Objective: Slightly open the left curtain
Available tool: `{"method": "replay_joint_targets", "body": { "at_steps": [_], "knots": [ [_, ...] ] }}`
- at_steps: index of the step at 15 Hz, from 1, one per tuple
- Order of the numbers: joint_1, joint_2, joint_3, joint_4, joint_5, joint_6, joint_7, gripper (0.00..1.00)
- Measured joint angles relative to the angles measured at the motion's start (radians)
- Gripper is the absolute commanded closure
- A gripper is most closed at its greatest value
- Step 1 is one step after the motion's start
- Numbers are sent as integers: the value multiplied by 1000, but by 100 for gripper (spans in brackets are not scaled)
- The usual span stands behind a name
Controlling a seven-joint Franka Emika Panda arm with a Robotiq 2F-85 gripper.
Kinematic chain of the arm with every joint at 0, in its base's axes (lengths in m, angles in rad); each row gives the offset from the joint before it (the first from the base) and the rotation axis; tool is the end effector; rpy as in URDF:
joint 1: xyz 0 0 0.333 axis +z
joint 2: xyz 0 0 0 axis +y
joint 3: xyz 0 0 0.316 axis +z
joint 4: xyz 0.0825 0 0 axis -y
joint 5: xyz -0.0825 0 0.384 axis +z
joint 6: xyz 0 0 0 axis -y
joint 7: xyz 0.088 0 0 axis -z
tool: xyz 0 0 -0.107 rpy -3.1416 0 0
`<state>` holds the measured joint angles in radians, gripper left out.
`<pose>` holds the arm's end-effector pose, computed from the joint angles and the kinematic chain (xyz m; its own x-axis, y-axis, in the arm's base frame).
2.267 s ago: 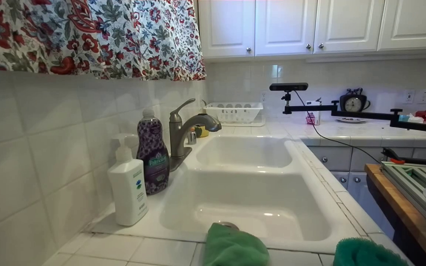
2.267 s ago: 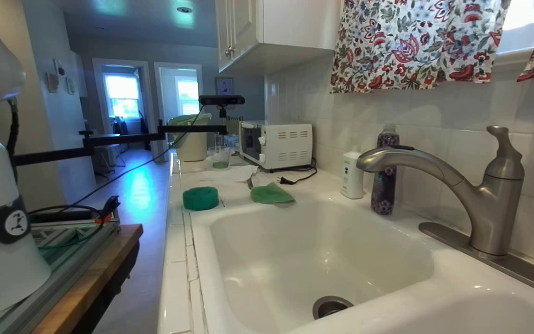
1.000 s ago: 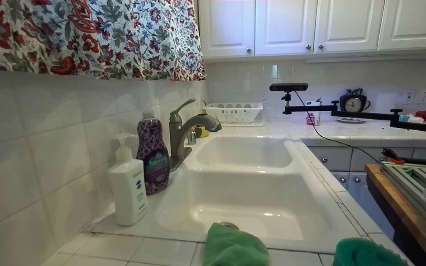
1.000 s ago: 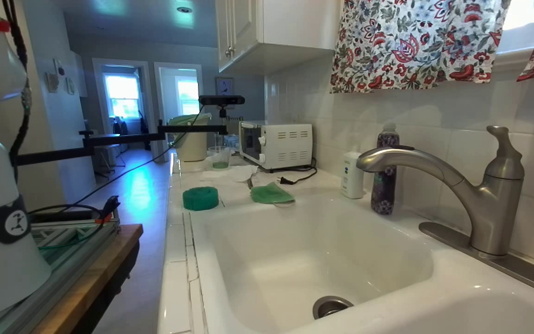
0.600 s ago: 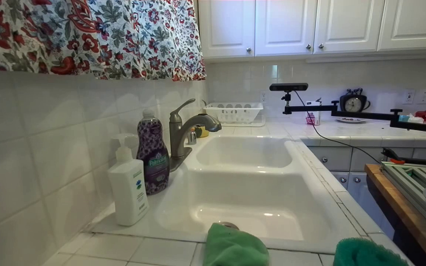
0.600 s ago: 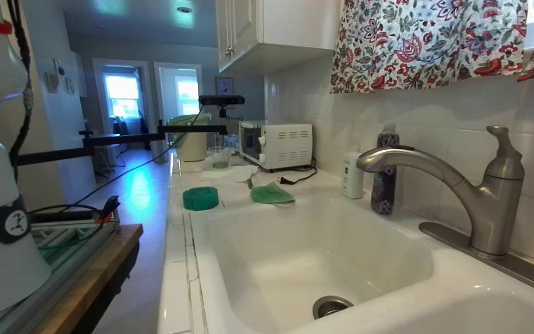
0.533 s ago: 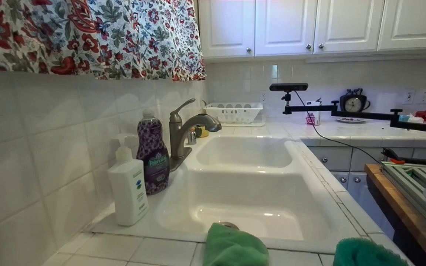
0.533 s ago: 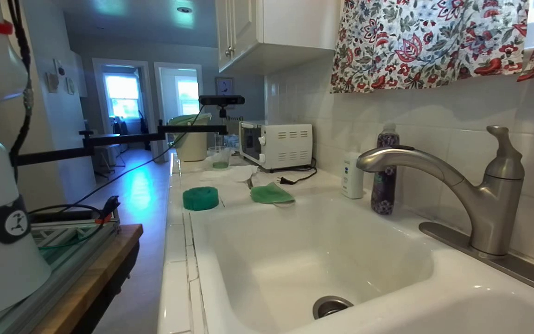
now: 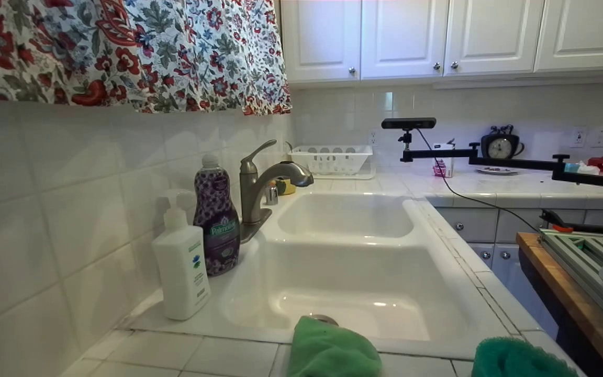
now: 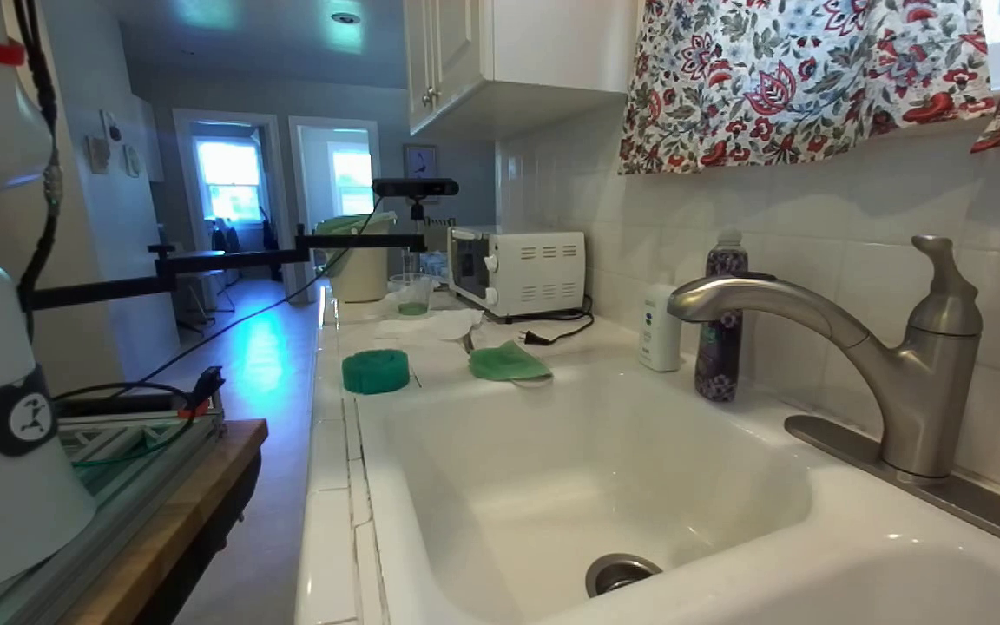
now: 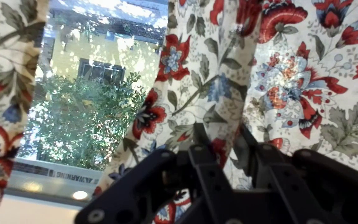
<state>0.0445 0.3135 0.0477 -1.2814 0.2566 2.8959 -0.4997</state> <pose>0.6873 0.0409 0.7357 0.2140 0.2538 0.9433 0.2085 -0.9553 0.2097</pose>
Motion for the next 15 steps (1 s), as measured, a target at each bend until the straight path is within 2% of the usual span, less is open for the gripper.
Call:
{"method": "replay_joint_targets", "body": {
  "at_steps": [6, 7, 8, 10, 11, 15],
  "knots": [
    [-1, 0, 37, 0, 0, -1, -27, 69],
    [-1, 0, 42, 0, 0, -1, -32, 71],
    [-1, 0, 49, 0, 0, -2, -38, 81],
    [-2, 0, 63, 0, 0, -3, -49, 88],
    [-3, 0, 70, 0, 0, -4, -54, 100],
    [-12, -1, 97, 0, 0, -4, -64, 100]
  ]
}}
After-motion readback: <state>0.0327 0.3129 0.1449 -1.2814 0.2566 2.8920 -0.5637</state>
